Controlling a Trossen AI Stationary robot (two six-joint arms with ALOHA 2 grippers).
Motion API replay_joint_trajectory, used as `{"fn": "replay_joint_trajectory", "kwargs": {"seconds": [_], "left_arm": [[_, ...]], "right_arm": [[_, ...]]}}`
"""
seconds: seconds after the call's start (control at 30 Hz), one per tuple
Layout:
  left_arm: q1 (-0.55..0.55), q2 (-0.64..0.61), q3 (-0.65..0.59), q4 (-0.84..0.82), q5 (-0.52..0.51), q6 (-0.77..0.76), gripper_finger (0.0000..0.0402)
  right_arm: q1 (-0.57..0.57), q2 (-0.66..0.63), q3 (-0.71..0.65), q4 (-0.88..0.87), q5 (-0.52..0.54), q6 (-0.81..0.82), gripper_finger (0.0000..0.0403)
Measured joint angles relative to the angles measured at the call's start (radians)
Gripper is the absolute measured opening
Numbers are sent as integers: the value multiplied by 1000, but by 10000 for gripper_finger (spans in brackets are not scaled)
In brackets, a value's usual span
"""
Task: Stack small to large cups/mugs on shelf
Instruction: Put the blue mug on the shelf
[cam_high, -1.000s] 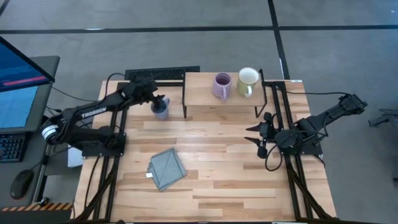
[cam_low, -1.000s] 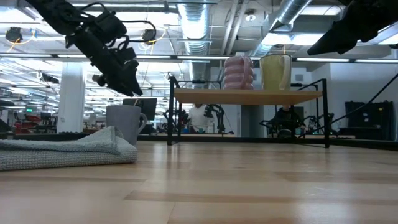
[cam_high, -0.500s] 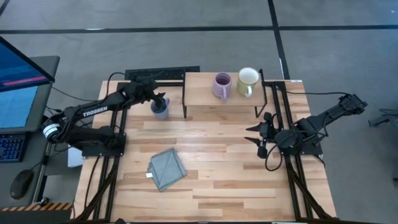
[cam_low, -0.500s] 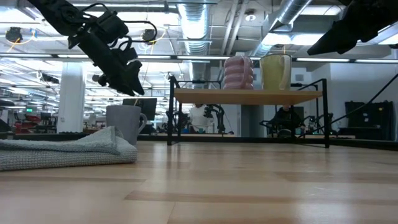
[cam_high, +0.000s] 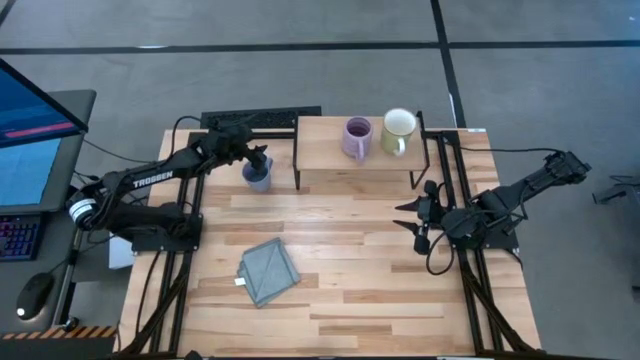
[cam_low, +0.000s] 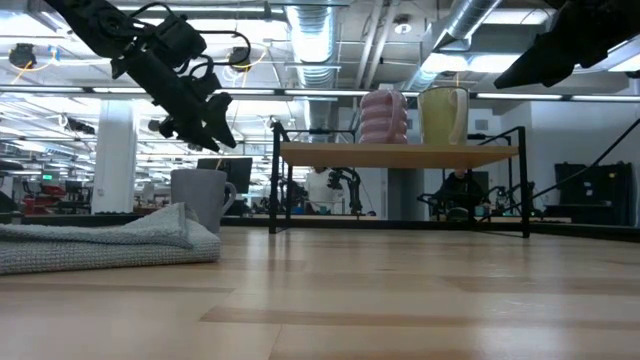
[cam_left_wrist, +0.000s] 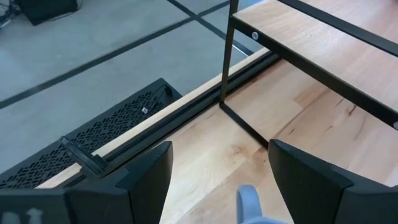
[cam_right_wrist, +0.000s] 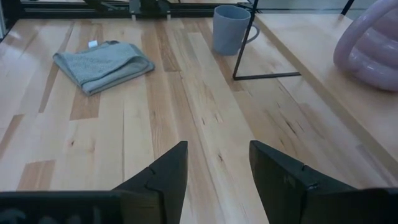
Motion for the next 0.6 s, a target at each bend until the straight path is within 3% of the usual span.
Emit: {"fn": "replay_joint_trajectory", "kwargs": {"seconds": [0.23, 0.6], "left_arm": [[0, 0, 0, -4, -5, 49, 257], [0, 0, 0, -42, 1, -5, 257]], "right_arm": [[0, 0, 0, 0, 0, 7, 193], [0, 0, 0, 16, 0, 9, 193]]}}
